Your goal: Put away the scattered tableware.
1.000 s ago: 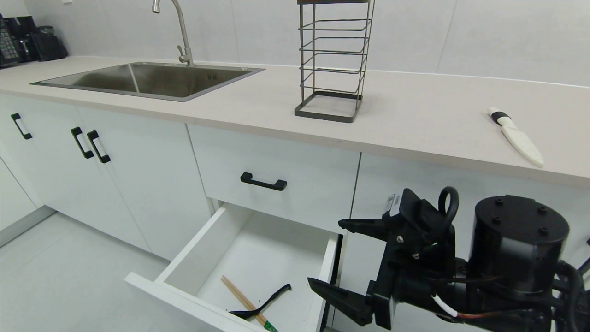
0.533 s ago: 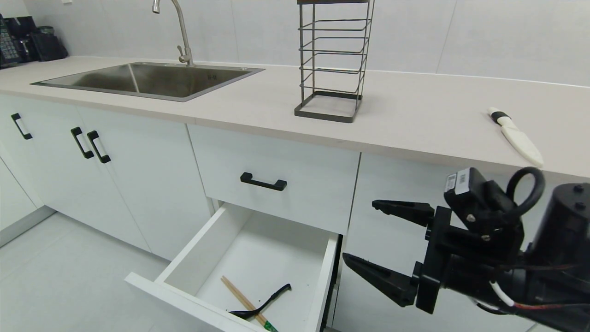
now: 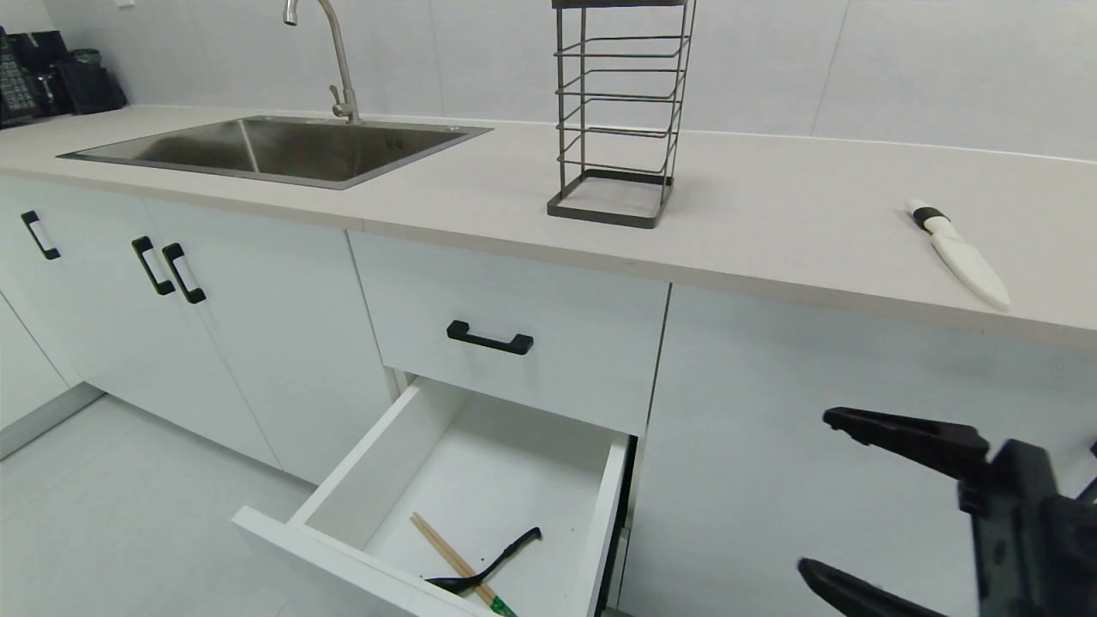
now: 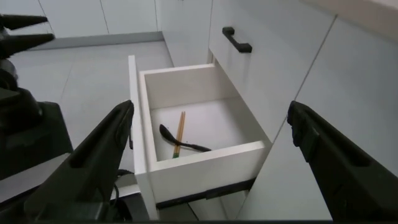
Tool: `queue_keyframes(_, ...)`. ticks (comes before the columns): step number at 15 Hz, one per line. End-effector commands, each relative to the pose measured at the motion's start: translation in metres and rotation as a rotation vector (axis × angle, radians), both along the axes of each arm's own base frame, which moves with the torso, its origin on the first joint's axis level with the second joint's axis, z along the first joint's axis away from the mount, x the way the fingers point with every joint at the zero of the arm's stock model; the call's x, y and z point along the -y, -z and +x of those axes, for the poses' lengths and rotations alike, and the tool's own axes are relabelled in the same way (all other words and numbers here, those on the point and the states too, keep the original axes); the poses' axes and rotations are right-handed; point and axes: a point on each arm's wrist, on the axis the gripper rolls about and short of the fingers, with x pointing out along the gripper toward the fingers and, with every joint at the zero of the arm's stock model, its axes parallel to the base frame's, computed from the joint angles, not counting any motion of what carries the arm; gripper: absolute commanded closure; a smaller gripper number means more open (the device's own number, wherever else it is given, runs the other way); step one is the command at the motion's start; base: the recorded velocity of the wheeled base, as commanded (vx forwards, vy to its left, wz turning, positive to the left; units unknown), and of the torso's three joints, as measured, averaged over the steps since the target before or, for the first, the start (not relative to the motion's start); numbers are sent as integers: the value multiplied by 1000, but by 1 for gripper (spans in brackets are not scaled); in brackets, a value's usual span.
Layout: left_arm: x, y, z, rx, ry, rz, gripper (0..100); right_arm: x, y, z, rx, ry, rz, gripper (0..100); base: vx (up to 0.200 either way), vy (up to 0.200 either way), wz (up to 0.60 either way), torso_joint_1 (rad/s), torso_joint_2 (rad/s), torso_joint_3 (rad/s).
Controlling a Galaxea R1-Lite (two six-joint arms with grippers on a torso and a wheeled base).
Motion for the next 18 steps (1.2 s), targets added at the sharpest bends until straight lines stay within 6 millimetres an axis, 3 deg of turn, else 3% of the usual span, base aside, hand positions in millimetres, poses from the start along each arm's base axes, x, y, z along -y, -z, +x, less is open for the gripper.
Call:
queue_keyframes(1,0,0,0,0,0,0,0,39,-2,-39,115,12,102,0,0,0,0,0,0,0)
queue_keyframes(5,0,0,0,0,0,0,0,71,5,-71,170,66,126,0,0,0,0,0,0,0)
queue_keyframes(8,0,0,0,0,0,0,0,82,8,-78,199,266,131,0,0,0,0,0,0,0)
queue_keyframes(10,0,0,0,0,0,0,0,89,9,-95,289,391,180,0,0,0,0,0,0,0)
queue_keyframes(12,0,0,0,0,0,2,0,92,21,-108,332,436,197,0,0,0,0,0,0,0)
queue_keyframes(13,0,0,0,0,0,2,0,93,38,-121,360,486,200,0,0,0,0,0,0,0)
queue_keyframes(18,0,0,0,0,3,-3,0,91,52,-122,337,656,168,0,0,0,0,0,0,0)
